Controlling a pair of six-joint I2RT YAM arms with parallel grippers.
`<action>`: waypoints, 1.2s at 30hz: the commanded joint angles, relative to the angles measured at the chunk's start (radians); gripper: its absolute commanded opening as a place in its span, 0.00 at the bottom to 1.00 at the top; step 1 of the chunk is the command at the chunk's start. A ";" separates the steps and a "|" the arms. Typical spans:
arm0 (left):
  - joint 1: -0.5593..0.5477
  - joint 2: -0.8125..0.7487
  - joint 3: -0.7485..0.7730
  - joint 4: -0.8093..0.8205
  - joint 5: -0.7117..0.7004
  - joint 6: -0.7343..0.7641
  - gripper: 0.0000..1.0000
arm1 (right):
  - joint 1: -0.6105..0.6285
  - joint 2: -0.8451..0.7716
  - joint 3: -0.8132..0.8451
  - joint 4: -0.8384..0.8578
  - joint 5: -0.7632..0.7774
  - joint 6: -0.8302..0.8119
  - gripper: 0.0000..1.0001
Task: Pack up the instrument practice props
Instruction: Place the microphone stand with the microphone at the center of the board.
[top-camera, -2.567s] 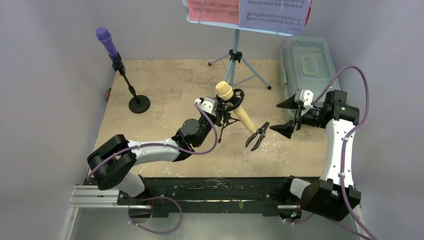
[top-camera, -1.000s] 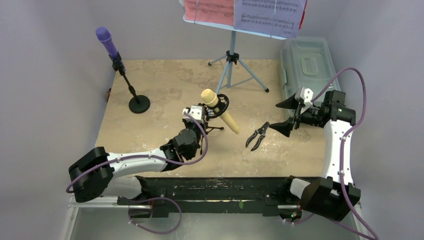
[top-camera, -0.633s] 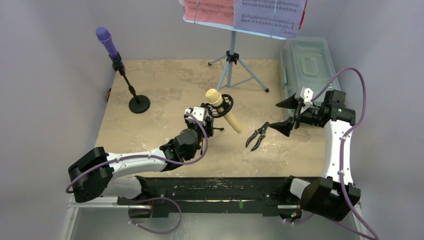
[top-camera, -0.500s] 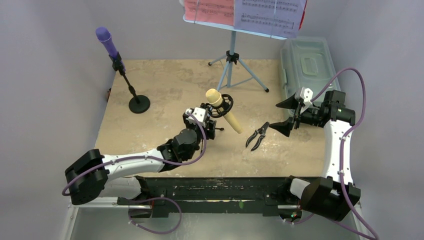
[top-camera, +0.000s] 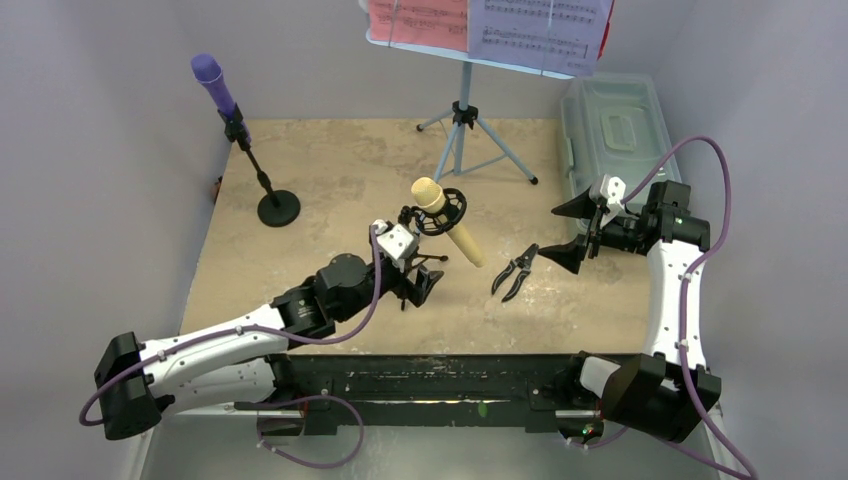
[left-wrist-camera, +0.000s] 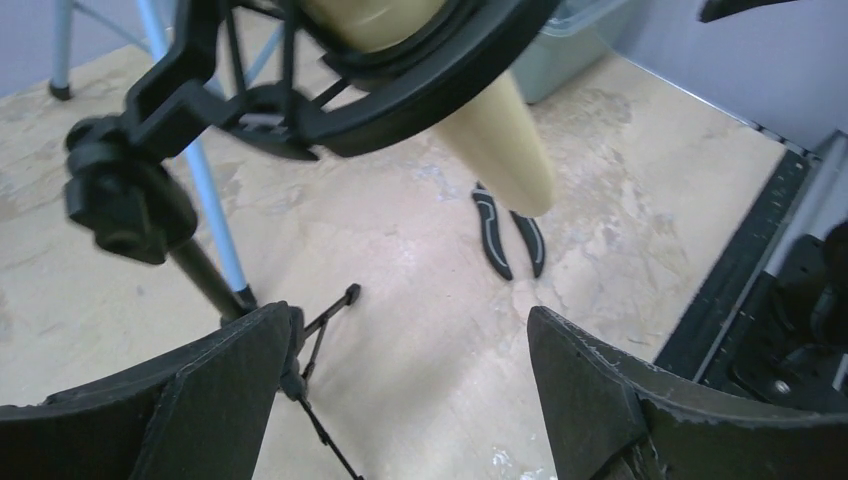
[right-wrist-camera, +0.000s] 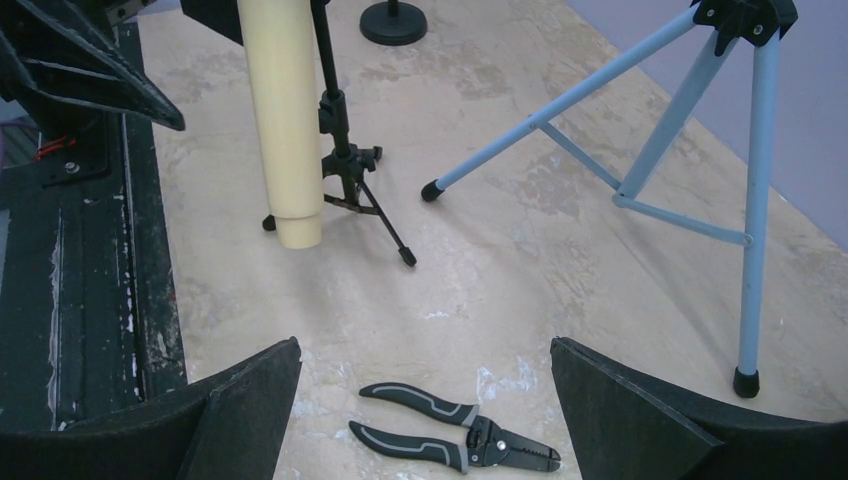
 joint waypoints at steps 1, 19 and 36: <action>-0.001 -0.005 0.137 -0.157 0.171 0.034 0.88 | -0.003 -0.005 -0.008 0.012 -0.001 0.003 0.99; 0.001 0.014 0.346 -0.112 0.140 -0.166 0.91 | -0.004 -0.011 -0.009 0.015 -0.001 0.003 0.99; 0.008 0.029 0.411 -0.189 0.037 -0.244 0.88 | -0.004 -0.013 -0.009 0.012 0.000 0.000 0.99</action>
